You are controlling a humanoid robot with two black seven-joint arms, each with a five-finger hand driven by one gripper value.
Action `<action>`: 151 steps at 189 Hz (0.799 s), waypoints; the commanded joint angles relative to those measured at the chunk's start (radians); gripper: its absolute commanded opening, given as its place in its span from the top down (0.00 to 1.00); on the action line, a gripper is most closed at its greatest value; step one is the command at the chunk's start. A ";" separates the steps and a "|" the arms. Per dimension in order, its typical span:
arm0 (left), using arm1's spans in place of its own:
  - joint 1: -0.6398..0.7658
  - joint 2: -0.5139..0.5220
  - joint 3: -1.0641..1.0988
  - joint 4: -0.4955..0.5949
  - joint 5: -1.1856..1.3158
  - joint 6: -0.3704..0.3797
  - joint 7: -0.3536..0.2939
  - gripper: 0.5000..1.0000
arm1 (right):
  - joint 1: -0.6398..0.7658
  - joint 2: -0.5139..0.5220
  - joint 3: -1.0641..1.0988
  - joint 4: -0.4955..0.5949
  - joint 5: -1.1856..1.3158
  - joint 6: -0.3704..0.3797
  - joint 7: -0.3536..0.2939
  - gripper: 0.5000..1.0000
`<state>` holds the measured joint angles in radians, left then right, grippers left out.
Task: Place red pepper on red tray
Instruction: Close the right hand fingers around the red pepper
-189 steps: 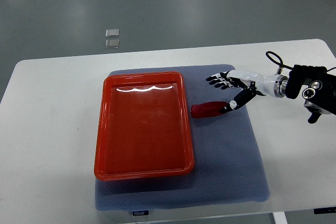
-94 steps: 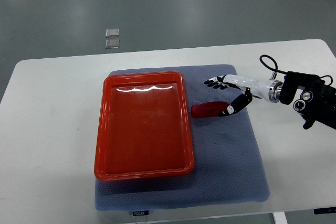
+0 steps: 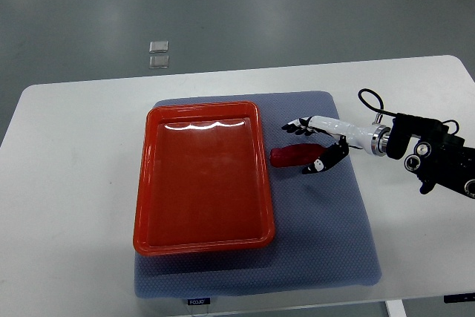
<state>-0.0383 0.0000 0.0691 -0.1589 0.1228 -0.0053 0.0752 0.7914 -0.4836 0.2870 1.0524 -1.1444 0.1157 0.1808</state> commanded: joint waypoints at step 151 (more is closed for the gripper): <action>0.002 0.000 0.000 0.001 0.000 0.001 0.000 0.00 | 0.003 0.002 -0.060 -0.009 -0.021 -0.080 0.016 1.00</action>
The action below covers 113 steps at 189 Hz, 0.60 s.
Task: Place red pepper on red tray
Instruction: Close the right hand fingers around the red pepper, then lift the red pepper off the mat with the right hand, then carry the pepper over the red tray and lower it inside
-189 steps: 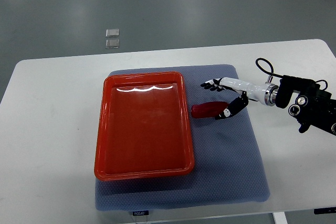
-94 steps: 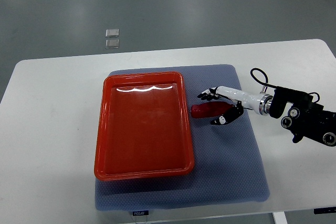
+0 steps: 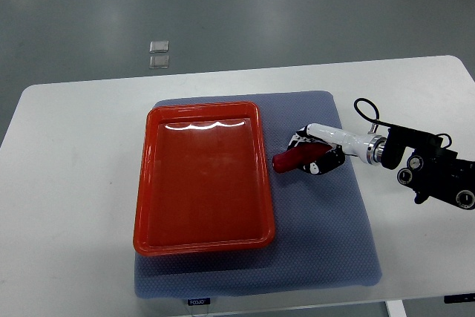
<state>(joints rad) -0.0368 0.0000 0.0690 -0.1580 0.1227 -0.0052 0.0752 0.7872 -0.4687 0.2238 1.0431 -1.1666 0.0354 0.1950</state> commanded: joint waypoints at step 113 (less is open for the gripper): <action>0.000 0.000 0.002 -0.002 0.000 -0.001 0.000 0.00 | 0.268 -0.058 0.008 0.014 0.120 0.097 0.011 1.00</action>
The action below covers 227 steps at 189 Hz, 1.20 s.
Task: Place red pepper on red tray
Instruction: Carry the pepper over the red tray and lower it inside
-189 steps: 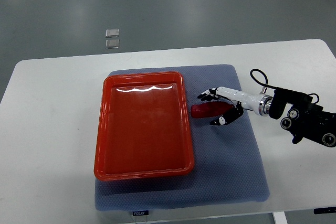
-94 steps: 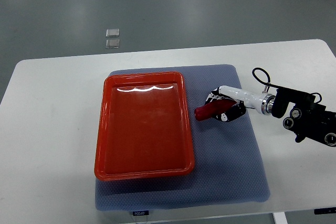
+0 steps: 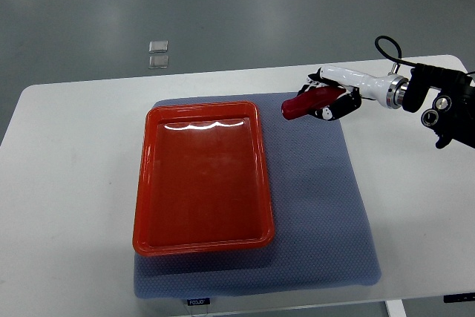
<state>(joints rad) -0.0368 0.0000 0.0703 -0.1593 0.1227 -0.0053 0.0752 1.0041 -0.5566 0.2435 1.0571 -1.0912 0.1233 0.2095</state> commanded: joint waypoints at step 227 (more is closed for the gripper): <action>0.014 0.000 0.005 -0.012 0.000 -0.001 0.000 0.00 | -0.028 0.557 -0.159 -0.292 0.094 -0.094 0.018 0.63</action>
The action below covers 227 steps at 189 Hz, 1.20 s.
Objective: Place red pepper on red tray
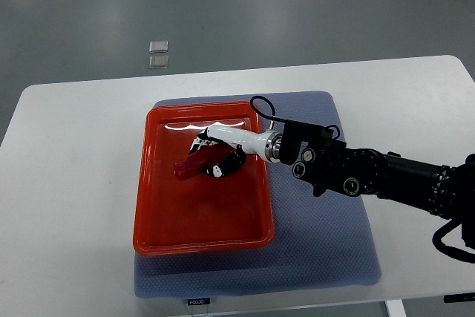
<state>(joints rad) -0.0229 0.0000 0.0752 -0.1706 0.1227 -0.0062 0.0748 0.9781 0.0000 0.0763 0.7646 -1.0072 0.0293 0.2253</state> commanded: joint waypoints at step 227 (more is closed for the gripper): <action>0.000 0.000 -0.005 0.003 0.000 0.000 0.000 0.00 | -0.345 -0.071 0.959 -0.085 0.912 0.100 0.000 0.18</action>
<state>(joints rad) -0.0229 0.0000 0.0706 -0.1680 0.1227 -0.0056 0.0752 0.6757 -0.0582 0.9964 0.6807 -0.1215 0.1128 0.2251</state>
